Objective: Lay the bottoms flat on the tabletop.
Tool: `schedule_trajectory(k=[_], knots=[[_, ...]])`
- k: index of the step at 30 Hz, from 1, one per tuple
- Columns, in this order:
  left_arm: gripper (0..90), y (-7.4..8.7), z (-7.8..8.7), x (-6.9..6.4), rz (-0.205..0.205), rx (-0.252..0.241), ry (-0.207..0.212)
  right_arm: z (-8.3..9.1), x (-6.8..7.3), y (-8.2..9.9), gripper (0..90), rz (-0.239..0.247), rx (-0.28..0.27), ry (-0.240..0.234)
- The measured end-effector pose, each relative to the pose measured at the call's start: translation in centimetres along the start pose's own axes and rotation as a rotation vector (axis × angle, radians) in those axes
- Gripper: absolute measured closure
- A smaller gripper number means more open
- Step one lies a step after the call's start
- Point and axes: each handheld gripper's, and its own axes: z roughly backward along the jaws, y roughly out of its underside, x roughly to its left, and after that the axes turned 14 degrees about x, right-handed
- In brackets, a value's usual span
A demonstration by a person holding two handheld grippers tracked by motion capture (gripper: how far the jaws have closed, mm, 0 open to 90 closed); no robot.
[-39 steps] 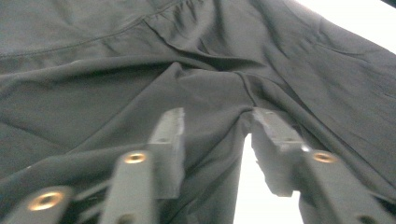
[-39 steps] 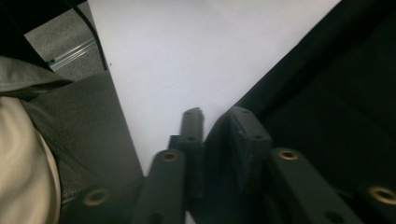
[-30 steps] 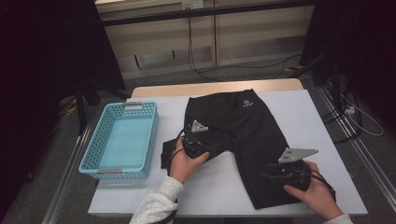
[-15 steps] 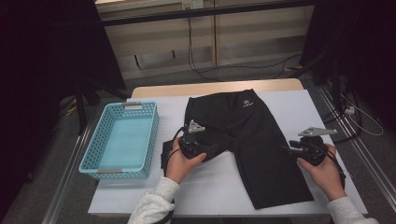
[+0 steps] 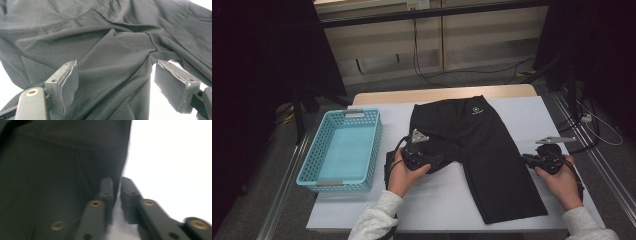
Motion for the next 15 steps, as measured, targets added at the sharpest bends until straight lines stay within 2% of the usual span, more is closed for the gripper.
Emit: schedule_trajectory(k=[1, 6, 9, 10, 11, 13, 15], knots=[[20.4, -0.01, 0.0, -0.03, -0.001, -0.001, -0.001, -0.03, 0.0, 0.06, 89.5, -0.003, -0.002, -0.015], [20.4, -0.02, 0.15, 0.02, 0.008, -0.008, 0.001, 0.33, -0.16, 0.24, 90.0, -0.002, 0.013, -0.025], [20.4, -0.01, 0.28, 0.17, -0.001, -0.004, -0.005, 0.63, -0.34, 0.65, 90.0, -0.005, 0.015, -0.029], [20.4, 0.0, 0.27, 0.12, 0.01, -0.009, -0.005, 0.73, -0.42, 0.78, 90.0, -0.002, 0.013, -0.028], [20.3, -0.02, 0.29, 0.18, 0.0, -0.005, -0.004, 0.79, -0.42, 0.9, 89.4, 0.0, 0.01, -0.026], [20.0, -0.01, 0.24, 0.14, 0.001, -0.002, -0.001, 0.77, -0.34, 1.04, 78.0, 0.0, 0.002, -0.018], [20.0, 0.0, 0.13, 0.09, 0.005, -0.004, -0.003, 0.6, -0.26, 0.86, 73.6, 0.023, -0.009, -0.017]])
